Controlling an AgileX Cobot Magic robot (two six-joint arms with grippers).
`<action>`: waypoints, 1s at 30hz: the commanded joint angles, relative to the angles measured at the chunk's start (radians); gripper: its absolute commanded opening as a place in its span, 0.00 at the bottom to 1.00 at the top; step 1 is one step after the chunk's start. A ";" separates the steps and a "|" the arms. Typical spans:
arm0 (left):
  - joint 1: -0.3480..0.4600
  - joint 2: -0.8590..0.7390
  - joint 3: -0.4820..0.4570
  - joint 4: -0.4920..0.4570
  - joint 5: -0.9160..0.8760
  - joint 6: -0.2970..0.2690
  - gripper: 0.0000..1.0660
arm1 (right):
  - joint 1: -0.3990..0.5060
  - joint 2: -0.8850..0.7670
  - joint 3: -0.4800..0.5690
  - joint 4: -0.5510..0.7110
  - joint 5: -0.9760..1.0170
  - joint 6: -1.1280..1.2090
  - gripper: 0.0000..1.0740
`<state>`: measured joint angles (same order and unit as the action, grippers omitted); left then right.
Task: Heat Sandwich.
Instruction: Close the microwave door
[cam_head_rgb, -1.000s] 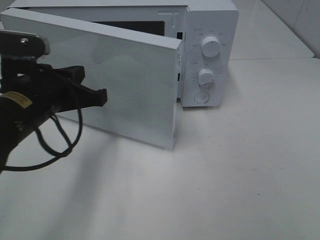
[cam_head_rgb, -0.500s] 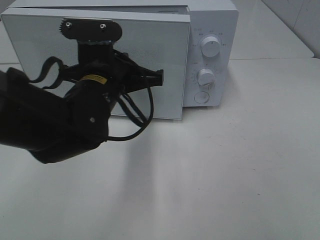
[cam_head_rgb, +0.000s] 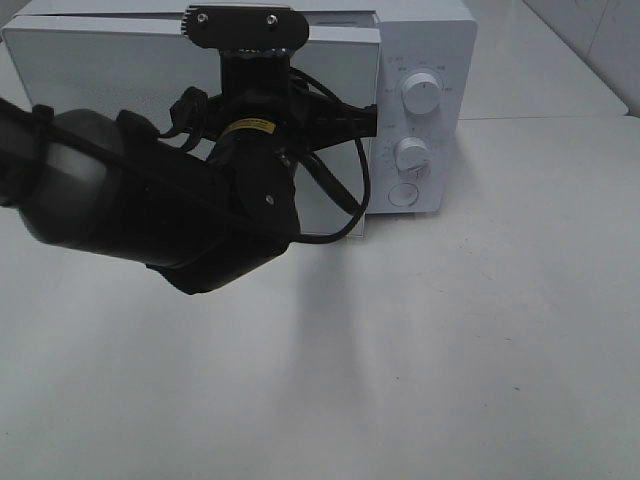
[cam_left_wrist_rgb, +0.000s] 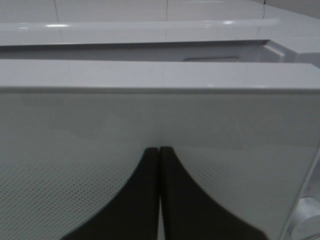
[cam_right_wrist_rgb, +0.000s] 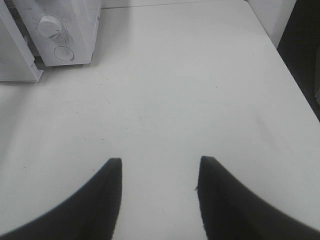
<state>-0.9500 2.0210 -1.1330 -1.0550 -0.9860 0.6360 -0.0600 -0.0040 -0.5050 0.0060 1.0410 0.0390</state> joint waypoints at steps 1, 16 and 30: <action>-0.006 0.018 -0.026 -0.010 -0.011 0.006 0.00 | -0.007 -0.027 0.002 0.000 -0.005 0.009 0.45; 0.006 0.128 -0.174 -0.039 -0.008 0.069 0.00 | -0.007 -0.027 0.002 0.000 -0.005 0.009 0.45; 0.078 0.133 -0.185 -0.045 -0.006 0.065 0.00 | -0.007 -0.027 0.002 0.000 -0.005 0.009 0.45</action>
<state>-0.9200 2.1520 -1.3040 -1.0840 -0.9570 0.7030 -0.0600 -0.0040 -0.5050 0.0060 1.0410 0.0390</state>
